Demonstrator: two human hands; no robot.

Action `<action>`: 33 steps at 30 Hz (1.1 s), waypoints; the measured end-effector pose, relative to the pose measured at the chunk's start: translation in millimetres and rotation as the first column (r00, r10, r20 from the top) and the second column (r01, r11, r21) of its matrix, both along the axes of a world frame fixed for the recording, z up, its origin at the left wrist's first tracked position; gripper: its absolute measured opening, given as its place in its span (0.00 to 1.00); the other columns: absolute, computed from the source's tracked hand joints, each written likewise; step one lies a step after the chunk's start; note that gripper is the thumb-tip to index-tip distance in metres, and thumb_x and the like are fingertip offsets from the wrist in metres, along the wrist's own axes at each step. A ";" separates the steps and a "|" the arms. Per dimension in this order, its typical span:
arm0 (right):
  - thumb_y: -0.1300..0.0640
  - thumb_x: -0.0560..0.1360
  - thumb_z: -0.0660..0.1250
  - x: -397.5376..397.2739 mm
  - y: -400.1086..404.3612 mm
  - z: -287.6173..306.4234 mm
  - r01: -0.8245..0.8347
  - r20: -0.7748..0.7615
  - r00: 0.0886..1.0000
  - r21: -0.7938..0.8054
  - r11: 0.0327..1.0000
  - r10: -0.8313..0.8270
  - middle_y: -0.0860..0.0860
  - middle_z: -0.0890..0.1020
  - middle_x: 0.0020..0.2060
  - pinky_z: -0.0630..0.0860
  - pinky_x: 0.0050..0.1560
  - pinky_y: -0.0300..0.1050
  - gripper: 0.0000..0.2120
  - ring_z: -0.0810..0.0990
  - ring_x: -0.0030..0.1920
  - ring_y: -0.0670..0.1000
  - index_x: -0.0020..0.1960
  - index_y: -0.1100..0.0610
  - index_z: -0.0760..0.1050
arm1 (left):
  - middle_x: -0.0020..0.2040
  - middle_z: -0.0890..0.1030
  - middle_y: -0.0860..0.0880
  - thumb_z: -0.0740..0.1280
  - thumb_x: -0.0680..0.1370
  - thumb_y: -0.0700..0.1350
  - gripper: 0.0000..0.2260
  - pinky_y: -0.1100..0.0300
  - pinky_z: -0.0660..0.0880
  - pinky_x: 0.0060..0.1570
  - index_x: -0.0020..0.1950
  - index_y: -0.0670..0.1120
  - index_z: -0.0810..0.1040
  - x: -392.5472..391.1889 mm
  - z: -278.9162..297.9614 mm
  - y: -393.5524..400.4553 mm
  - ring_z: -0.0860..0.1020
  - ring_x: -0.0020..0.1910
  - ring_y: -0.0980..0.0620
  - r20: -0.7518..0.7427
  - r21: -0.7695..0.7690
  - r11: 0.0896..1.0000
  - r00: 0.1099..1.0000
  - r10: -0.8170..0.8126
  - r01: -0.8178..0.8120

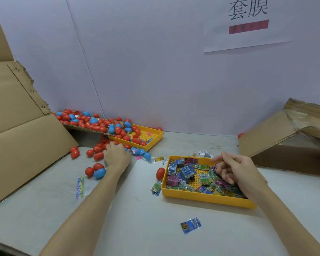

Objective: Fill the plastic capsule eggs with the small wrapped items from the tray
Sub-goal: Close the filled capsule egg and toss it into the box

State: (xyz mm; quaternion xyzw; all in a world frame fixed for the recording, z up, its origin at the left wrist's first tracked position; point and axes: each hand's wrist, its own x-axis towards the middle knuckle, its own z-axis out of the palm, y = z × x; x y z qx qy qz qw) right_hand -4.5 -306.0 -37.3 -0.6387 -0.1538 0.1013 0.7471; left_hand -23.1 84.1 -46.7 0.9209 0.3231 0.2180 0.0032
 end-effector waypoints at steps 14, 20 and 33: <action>0.49 0.77 0.73 -22.4 11.1 0.6 0.394 0.610 0.769 -0.689 0.608 0.193 0.48 0.81 0.52 0.74 0.54 0.41 0.12 0.76 0.51 0.46 0.59 0.51 0.84 | 0.35 0.78 0.58 0.67 0.79 0.59 0.15 0.69 0.72 0.33 0.60 0.53 0.82 -50.0 29.5 -153.6 0.76 0.35 0.57 0.536 -0.329 0.548 0.630 -0.562 0.769; 0.43 0.75 0.74 -19.9 15.0 -1.0 0.432 0.560 0.792 -0.794 0.428 0.241 0.45 0.76 0.49 0.70 0.51 0.42 0.11 0.71 0.55 0.48 0.53 0.47 0.84 | 0.39 0.76 0.55 0.65 0.80 0.54 0.18 0.64 0.73 0.39 0.70 0.56 0.76 -53.9 7.9 -161.3 0.74 0.38 0.57 0.404 -0.182 0.520 0.545 -0.735 0.835; 0.43 0.76 0.72 -23.2 18.9 2.3 0.415 0.532 0.801 -0.825 0.384 0.276 0.46 0.79 0.51 0.72 0.52 0.43 0.13 0.71 0.57 0.49 0.58 0.46 0.82 | 0.53 0.83 0.49 0.70 0.80 0.40 0.07 0.48 0.81 0.52 0.56 0.48 0.84 -61.4 10.6 -163.7 0.83 0.51 0.47 0.681 -0.352 0.332 0.483 -0.550 0.875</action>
